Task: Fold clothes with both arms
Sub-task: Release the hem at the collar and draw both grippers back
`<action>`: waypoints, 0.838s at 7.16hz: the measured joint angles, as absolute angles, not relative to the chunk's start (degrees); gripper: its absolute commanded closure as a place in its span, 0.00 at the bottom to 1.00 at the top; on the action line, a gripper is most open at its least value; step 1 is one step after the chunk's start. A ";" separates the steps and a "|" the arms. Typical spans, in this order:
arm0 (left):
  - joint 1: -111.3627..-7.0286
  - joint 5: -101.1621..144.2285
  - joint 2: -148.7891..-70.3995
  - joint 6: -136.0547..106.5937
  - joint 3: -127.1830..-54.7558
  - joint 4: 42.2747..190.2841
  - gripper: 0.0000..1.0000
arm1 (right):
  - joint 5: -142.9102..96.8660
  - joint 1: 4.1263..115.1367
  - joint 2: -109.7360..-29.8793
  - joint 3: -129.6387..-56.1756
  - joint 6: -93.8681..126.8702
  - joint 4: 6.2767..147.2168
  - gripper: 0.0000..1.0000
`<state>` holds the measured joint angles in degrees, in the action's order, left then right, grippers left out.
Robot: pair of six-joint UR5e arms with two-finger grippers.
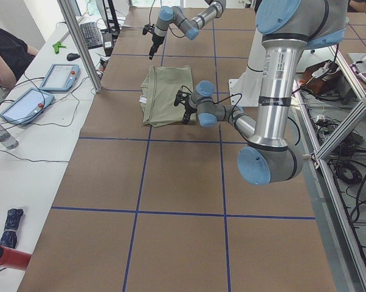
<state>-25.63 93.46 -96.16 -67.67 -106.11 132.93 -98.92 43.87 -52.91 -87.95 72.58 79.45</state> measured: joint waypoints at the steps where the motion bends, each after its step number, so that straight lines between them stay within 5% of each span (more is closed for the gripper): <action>1: -23.69 91.98 -96.07 -69.89 -105.87 133.08 0.41 | -98.94 43.86 -52.90 -87.97 72.54 79.45 0.00; 4: -22.46 91.11 -95.94 -71.42 -105.52 133.15 1.00 | -98.96 43.80 -52.68 -88.24 72.57 79.41 0.00; 6: -22.43 91.05 -95.88 -71.49 -105.36 133.15 1.00 | -98.91 43.81 -52.79 -88.52 72.59 79.45 0.00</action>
<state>-22.43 91.05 -95.88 -71.49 -105.36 133.15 -98.91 43.81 -52.79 -88.52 72.59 79.45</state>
